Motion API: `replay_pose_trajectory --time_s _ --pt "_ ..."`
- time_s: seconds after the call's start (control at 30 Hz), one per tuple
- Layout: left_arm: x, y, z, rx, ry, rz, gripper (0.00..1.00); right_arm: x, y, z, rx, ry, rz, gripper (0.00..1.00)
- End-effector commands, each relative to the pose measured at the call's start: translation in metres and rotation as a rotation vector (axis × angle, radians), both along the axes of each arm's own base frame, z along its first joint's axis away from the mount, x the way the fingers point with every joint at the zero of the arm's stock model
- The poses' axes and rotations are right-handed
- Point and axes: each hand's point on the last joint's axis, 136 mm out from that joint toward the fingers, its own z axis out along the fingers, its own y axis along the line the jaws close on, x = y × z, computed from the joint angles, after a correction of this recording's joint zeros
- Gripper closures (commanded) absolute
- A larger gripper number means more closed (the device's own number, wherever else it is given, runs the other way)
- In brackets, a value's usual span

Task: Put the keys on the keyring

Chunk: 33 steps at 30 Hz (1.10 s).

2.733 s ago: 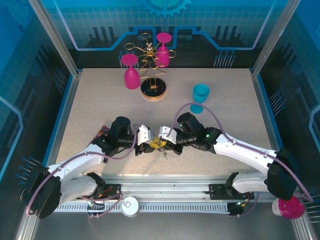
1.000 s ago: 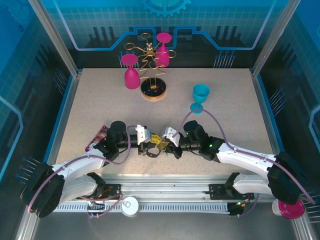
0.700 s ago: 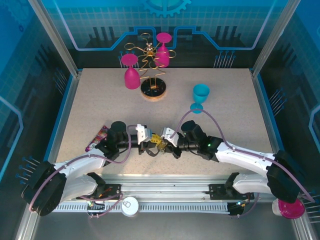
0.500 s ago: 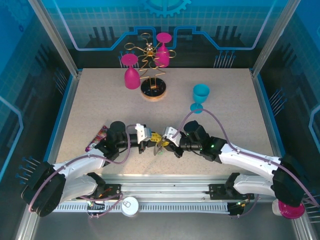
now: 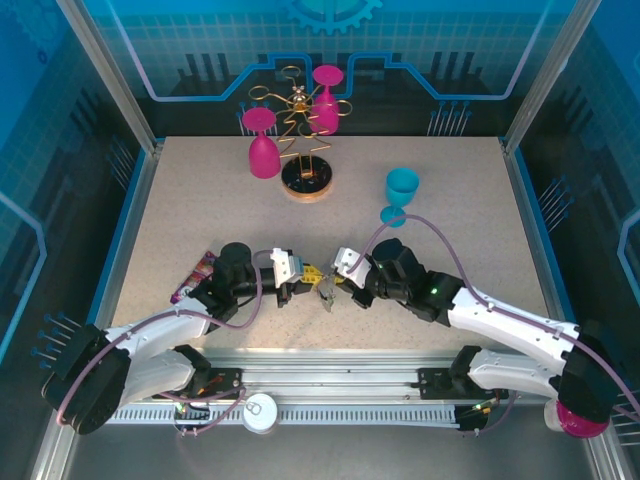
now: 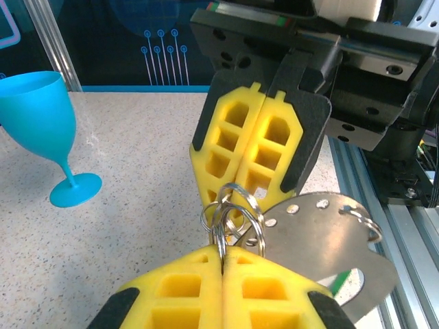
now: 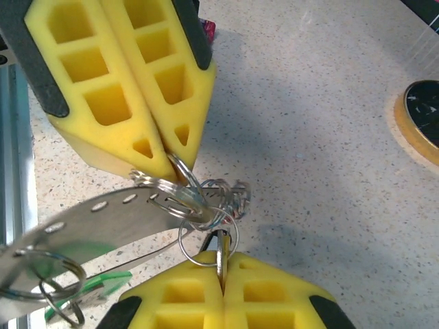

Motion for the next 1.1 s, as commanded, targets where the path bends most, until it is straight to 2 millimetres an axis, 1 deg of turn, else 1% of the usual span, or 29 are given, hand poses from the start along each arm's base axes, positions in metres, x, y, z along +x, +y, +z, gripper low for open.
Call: replay_pose_trajectory --time_s 0.0,0.03,0.07,0.1,0.17,0.27,0.33,0.43,0.5,0.53,0.57,0.63,0.7,0.77,0.8,0.87,0.9,0.97,1.03,1.07 --pt "0.0 0.001 0.003 0.01 -0.037 -0.002 0.94 0.011 -0.01 0.019 -0.034 -0.076 -0.05 1.0" --pt "0.001 0.002 0.004 0.014 -0.043 0.003 0.84 0.012 -0.01 0.024 -0.035 -0.088 -0.051 1.0" --pt "0.002 0.002 0.005 0.015 -0.046 0.01 0.77 0.014 -0.01 0.029 -0.035 -0.102 -0.05 1.0" --pt "0.004 0.003 0.007 0.014 -0.051 0.016 0.68 0.015 -0.009 0.033 -0.042 -0.113 -0.045 1.0" --pt "0.005 0.005 0.011 0.013 -0.058 0.023 0.62 0.017 -0.007 0.042 -0.054 -0.135 -0.03 1.0" --pt "0.004 0.008 0.019 0.011 -0.073 0.043 0.46 0.022 -0.003 0.048 -0.087 -0.166 -0.009 1.0" --pt "0.005 0.013 0.025 0.006 -0.082 0.076 0.37 0.026 0.003 0.058 -0.093 -0.192 0.008 1.0" --pt "0.012 0.024 0.04 -0.021 -0.098 0.165 0.23 0.033 0.016 0.063 -0.103 -0.205 0.046 1.0" --pt "0.024 0.035 0.051 -0.039 -0.097 0.277 0.2 0.037 0.03 0.067 -0.093 -0.21 0.08 1.0" --pt "0.034 0.045 0.056 -0.046 -0.086 0.367 0.15 0.04 0.039 0.069 -0.084 -0.217 0.096 1.0" --pt "0.043 0.055 0.063 -0.057 -0.078 0.447 0.13 0.044 0.047 0.072 -0.073 -0.222 0.108 1.0" --pt "0.059 0.08 0.077 -0.087 -0.072 0.629 0.09 0.054 0.067 0.074 -0.054 -0.227 0.135 1.0" --pt "0.067 0.104 0.089 -0.117 -0.067 0.77 0.05 0.063 0.086 0.07 -0.046 -0.222 0.16 1.0" --pt "0.07 0.127 0.098 -0.147 -0.054 0.887 0.02 0.071 0.102 0.064 -0.034 -0.23 0.173 1.0" --pt "0.07 0.136 0.101 -0.162 -0.049 0.929 0.01 0.076 0.109 0.057 -0.033 -0.238 0.178 1.0" --pt "0.068 0.149 0.106 -0.19 -0.04 0.989 0.01 0.083 0.115 0.036 -0.073 -0.245 0.189 1.0" --pt "0.067 0.155 0.108 -0.199 -0.037 1.012 0.01 0.084 0.115 0.024 -0.095 -0.249 0.197 1.0" --pt "0.065 0.164 0.11 -0.218 -0.027 1.057 0.01 0.082 0.108 -0.002 -0.141 -0.242 0.206 1.0" --pt "0.066 0.174 0.109 -0.231 -0.008 1.112 0.01 0.076 0.092 -0.029 -0.207 -0.211 0.205 1.0" --pt "0.067 0.177 0.107 -0.233 0.002 1.134 0.01 0.073 0.084 -0.039 -0.233 -0.191 0.203 1.0"
